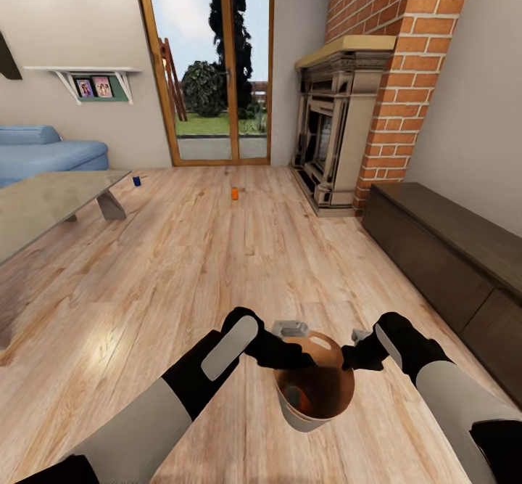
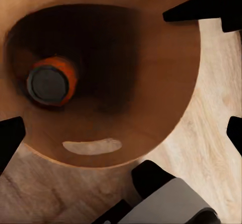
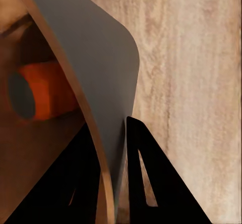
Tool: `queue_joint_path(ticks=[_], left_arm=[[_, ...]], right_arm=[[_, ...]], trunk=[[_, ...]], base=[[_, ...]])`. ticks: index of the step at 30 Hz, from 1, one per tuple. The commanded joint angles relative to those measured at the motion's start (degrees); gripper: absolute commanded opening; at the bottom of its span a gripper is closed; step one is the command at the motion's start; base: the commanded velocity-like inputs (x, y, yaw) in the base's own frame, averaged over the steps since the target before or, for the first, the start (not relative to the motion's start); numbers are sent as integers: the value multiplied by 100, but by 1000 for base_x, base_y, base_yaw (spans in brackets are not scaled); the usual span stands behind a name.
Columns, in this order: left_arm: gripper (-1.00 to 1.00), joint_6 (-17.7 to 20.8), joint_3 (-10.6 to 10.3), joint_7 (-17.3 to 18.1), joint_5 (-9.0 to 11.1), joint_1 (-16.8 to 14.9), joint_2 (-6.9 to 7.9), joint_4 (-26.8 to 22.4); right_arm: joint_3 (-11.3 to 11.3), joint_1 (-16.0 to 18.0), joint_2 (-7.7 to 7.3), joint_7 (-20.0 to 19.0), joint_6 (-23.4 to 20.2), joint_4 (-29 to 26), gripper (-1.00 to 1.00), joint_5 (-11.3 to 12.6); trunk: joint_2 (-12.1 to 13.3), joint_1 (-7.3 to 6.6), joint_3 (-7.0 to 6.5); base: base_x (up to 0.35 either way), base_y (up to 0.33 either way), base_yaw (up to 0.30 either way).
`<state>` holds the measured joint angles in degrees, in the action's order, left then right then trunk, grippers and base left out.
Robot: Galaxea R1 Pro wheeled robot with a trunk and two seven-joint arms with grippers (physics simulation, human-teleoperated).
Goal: Put the three can of soda from the living room inside the tash can in the kitchen.
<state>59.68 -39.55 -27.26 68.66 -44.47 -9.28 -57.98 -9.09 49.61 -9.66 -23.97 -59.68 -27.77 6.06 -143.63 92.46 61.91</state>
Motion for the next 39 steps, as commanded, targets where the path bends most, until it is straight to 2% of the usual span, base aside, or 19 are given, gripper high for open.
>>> queue_joint_path(ticks=[1,8,10,11,13,14,15,16,18,19,20,21,26,28,30,32,35,38,39], left_arm=[[100,0,0,-3,-2,0,-1,26],[100,-36,24,1,0,0,24,48],[100,-103,148,5,4,9,76,-154],[100,-239,349,2,5,54,175,-465],[100,-429,595,-3,6,177,328,-862],[100,-618,845,-8,6,372,507,-1299],[100,-701,973,-12,5,486,600,-1517],[100,-832,1258,-12,2,721,799,-1908],[100,-919,1574,-9,4,950,999,-2199],[100,-977,1891,-1,5,1168,1173,-2389],[100,-998,2038,1,4,1275,1249,-2457],[100,-1028,2312,6,0,1484,1382,-2557],[100,-1077,3013,-1,-54,2058,1758,-2677],[100,-1094,3125,-3,-135,2180,1817,-2653],[100,-1253,3226,-3,-318,2323,1852,-2471],[100,-1591,3249,2,-473,2417,1838,-2117],[100,-2183,3083,44,-587,2501,1743,-1133],[100,-2579,2916,62,-626,2524,1619,-510],[100,-2773,2863,63,-636,2530,1537,-278]], right_arm=[[13,5,-4,-41,-32,0,-100,186],[13,5,-8,-46,-32,0,-100,189],[14,5,-9,-46,-32,0,-100,187],[17,5,-9,-47,-32,2,-100,184],[18,5,-11,-47,-32,2,-100,186],[23,5,-13,-47,-32,2,-100,186],[24,5,-14,-49,-32,1,-100,186],[28,5,-16,-51,-32,1,-100,186],[37,5,-18,-56,-32,-3,-100,186],[44,5,-28,-64,-32,-7,-100,186],[48,5,-33,-67,-32,-9,-100,186],[57,5,-42,-76,-32,-12,-100,186],[73,3,-61,-88,-32,-18,-100,185],[75,1,-63,-89,-32,-26,-100,185],[79,-2,-67,-89,-32,-39,-100,185],[81,-3,-71,-90,-32,-50,-100,185],[82,-4,-71,-80,-32,-58,-100,185],[83,-4,-68,-72,-32,-60,-100,185],[78,-4,-66,-69,-32,-61,-100,185]], trunk=[[-1,-1,-1],[-1,-1,-1],[-1,-1,-1],[-1,-1,-1],[-1,-1,-1],[-1,-1,-1],[-1,-1,-1],[-1,-1,-1],[-1,-1,-1],[-1,-1,-1],[-1,-1,-1],[-1,-1,-1],[-1,-1,-1],[-1,-1,-1],[-1,-1,-1],[-1,-1,-1],[-1,-1,-1],[-1,-1,-1],[-1,-1,-1]], base=[[0,0,0],[0,0,0],[0,0,0],[0,0,0],[0,0,0],[0,0,0],[0,0,0],[44,40,0],[100,93,0],[171,149,0],[191,162,0],[225,175,0],[273,161,0],[306,147,0],[314,143,0],[318,139,0],[322,132,0],[325,126,0],[329,117,0]])
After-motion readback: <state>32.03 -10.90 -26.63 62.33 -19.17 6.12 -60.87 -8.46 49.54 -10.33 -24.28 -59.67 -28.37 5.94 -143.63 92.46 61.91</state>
